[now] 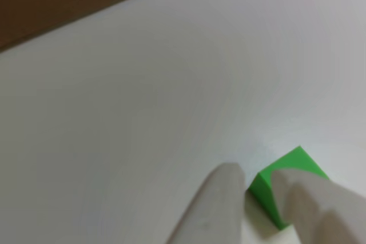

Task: Pick up green cube and drop it in the blue box

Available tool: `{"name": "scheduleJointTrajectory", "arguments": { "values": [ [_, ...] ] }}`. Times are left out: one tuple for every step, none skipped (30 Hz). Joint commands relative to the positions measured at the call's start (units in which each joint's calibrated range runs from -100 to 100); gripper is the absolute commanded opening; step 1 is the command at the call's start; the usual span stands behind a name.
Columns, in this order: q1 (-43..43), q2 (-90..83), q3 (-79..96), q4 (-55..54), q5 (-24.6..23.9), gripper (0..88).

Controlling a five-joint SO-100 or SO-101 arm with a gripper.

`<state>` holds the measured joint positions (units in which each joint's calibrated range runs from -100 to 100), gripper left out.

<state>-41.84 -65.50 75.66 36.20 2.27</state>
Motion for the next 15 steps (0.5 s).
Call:
{"name": "scheduleJointTrajectory", "arguments": {
  "values": [
    [0.4,4.7,-10.5,5.8,0.0,1.6],
    [0.5,6.5,-12.6,7.5,0.0,1.6],
    [0.5,8.1,-14.8,9.3,0.0,1.6],
    [0.5,9.8,-16.9,10.8,0.0,1.6],
    [0.5,11.4,-18.9,12.3,0.0,1.6],
    [0.5,13.1,-20.7,13.7,0.0,1.6],
    [0.5,14.6,-22.4,15.0,0.0,1.6],
    [0.5,15.9,-24.0,16.2,0.0,1.6],
    [0.5,17.3,-25.4,17.4,0.0,1.6],
    [0.5,18.6,-26.8,18.5,0.0,1.6],
    [0.5,20.0,-28.1,19.6,0.0,1.6],
    [0.5,21.4,-29.3,20.5,0.0,1.6],
    [0.7,22.9,-30.6,21.4,0.0,1.6],
    [1.1,24.3,-31.9,22.3,0.0,1.6],
    [1.5,25.6,-33.2,23.1,0.0,1.6]
  ]
}}
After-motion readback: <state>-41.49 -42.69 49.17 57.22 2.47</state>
